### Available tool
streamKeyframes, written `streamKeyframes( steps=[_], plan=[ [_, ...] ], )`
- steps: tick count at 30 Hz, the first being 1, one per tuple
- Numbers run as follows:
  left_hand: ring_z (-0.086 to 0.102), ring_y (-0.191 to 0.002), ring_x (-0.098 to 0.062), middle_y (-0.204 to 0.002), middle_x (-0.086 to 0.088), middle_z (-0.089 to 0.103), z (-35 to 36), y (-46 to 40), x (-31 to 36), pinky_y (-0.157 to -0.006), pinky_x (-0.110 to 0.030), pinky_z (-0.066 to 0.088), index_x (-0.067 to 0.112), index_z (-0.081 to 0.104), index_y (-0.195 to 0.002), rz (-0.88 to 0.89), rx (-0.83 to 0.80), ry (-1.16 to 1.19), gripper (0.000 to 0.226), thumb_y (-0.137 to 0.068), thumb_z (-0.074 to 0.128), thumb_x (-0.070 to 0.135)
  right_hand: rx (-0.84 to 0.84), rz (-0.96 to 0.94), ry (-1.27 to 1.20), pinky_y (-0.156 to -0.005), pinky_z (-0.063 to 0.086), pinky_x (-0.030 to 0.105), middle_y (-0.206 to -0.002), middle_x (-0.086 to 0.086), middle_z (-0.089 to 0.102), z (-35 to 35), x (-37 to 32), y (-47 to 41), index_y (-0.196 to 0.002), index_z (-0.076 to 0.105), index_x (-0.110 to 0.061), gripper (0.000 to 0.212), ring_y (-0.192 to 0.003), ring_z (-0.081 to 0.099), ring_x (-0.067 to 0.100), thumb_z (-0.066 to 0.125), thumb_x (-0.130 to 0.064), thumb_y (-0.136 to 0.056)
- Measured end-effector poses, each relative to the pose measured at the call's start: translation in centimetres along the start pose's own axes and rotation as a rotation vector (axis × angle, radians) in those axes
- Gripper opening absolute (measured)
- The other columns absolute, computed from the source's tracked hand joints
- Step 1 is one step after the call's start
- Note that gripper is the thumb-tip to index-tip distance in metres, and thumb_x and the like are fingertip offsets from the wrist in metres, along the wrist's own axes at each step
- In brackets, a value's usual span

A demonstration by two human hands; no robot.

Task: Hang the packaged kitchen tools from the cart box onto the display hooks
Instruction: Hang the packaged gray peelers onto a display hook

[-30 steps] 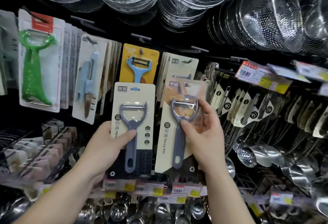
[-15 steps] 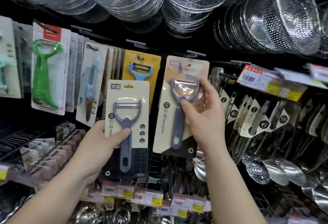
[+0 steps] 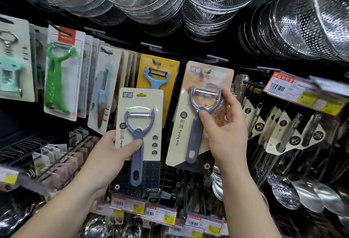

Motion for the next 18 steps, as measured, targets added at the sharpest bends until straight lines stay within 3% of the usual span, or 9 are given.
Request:
streamKeyframes(
  steps=[6,13,15,17,18],
  plan=[
    [0.074,-0.101,-0.020,-0.103,0.002,0.079,0.1,0.4,0.2,-0.102,-0.050,0.050,0.015,0.070,-0.108,-0.005,0.016,-0.005,0.016,-0.093,0.069,0.018,-0.016,0.014,0.019,-0.105,0.044,0.023,-0.131,-0.024,0.056,0.4,1.1,-0.9,-0.132,0.047,-0.042,0.062,-0.121,0.053,-0.010,0.075,-0.011,-0.085],
    [0.074,-0.101,-0.021,-0.102,0.001,0.079,0.0,0.7,-0.1,-0.100,-0.050,0.052,0.015,0.066,-0.109,-0.023,0.037,0.022,0.020,-0.091,0.072,0.018,0.012,0.026,0.169,-0.111,0.042,0.034,-0.139,-0.019,0.049,1.2,3.8,-1.9,-0.143,0.042,-0.040,0.069,-0.130,0.047,0.000,0.075,-0.019,-0.086],
    [0.073,-0.103,-0.021,-0.105,0.001,0.078,0.0,0.7,-0.1,-0.101,-0.050,0.051,0.016,0.066,-0.111,-0.022,0.030,0.025,0.025,-0.089,0.075,0.022,0.029,0.015,0.205,-0.110,0.035,0.017,-0.132,-0.023,0.045,1.3,4.2,-2.3,-0.145,0.041,-0.037,0.070,-0.125,0.039,-0.014,0.074,-0.020,-0.086],
    [0.072,-0.105,-0.022,-0.108,0.000,0.078,0.2,0.6,-0.2,-0.102,-0.051,0.050,0.016,0.067,-0.114,-0.023,0.008,0.015,0.030,-0.087,0.078,0.026,0.036,0.012,0.238,-0.095,0.025,-0.004,-0.122,-0.024,0.041,1.4,4.4,-2.7,-0.147,0.040,-0.034,0.071,-0.110,0.032,-0.032,0.073,-0.020,-0.087],
    [0.072,-0.106,-0.023,-0.109,0.000,0.078,0.4,0.6,-0.3,-0.103,-0.051,0.050,0.016,0.068,-0.114,-0.023,-0.003,0.011,0.028,-0.089,0.076,0.025,0.035,0.011,0.252,-0.088,0.023,-0.009,-0.118,-0.024,0.039,1.4,4.5,-2.8,-0.148,0.039,-0.034,0.071,-0.105,0.030,-0.036,0.073,-0.020,-0.087]
  ],
)
Point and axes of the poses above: each hand's wrist, its own y-axis away from the middle knuckle, its own z-axis out of the palm, x = y × z, the point moved 10 cm from there along -y, towards the middle knuckle
